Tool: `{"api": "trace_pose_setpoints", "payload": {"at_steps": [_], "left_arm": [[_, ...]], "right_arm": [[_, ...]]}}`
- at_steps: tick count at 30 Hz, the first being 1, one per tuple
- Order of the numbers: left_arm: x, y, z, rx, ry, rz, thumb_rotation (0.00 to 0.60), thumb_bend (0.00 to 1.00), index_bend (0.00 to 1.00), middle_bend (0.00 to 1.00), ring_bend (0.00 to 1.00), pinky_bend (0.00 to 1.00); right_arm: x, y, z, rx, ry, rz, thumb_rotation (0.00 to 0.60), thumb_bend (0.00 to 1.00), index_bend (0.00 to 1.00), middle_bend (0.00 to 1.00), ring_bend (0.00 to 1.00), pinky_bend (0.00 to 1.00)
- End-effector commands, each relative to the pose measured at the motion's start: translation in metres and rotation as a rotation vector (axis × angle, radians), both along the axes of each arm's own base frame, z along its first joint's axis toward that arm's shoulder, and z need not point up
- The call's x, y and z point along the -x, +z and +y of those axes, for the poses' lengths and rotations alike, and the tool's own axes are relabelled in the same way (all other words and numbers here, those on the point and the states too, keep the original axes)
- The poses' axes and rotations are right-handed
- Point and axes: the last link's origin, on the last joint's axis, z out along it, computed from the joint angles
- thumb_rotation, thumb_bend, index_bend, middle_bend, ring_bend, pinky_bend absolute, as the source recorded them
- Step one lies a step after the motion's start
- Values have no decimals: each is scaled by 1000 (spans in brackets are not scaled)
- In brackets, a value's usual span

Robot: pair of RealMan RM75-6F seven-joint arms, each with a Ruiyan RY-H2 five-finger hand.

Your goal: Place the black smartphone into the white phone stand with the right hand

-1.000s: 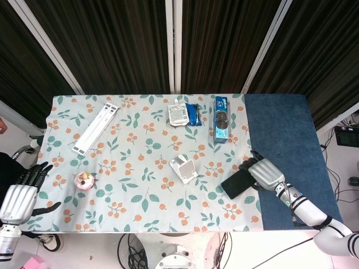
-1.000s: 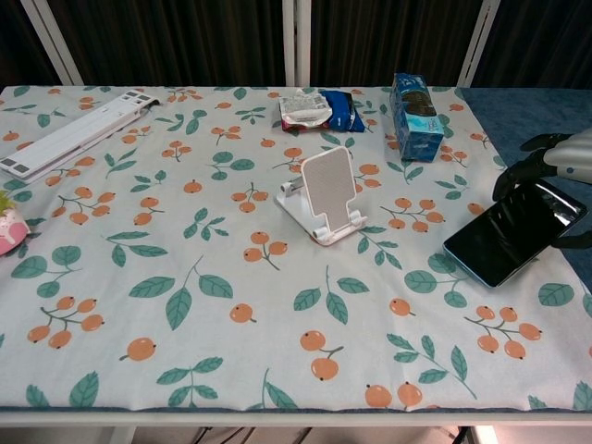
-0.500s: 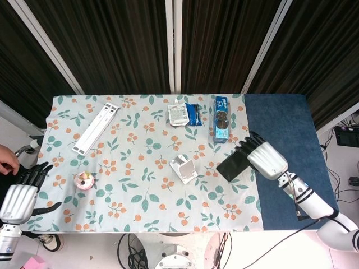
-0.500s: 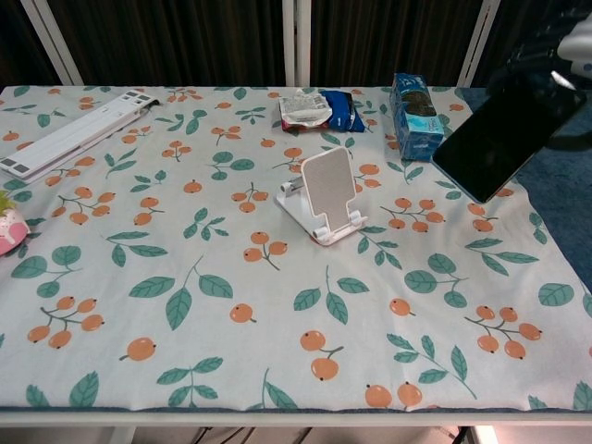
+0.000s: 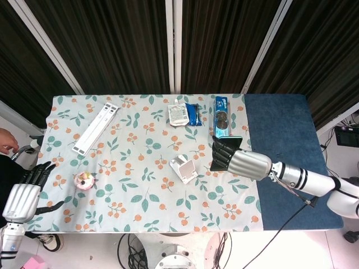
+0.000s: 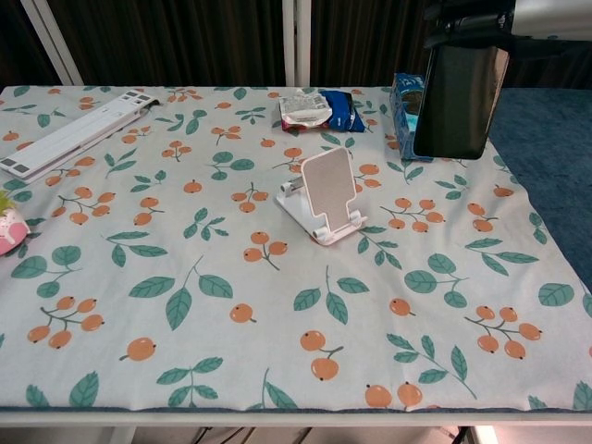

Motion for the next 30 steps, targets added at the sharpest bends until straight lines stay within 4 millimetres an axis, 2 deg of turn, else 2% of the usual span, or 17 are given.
{"api": "trace_pose_setpoints", "payload": {"at_steps": [1,7,20,30], "left_arm": [[1,0,0,-3,2,0,481,0,98,70,91,212],[3,1,-1,-14,11,0,482,0,98,70,91,211],[8,10,1,-41,20,9,481,0,98,70,91,212],[12,14,5,-51,30,8,480,0,98,70,91,212]], "right_arm": [[-11,0,-6,-9,126,63,600,236,693,449,452,61],[-23,-9,-12,-65,202,66,600,238,629,415,446,0],[-49,-39,-34,-150,250,56,600,242,594,362,400,0],[-72,-62,-41,-203,298,72,600,243,571,340,383,0]]}}
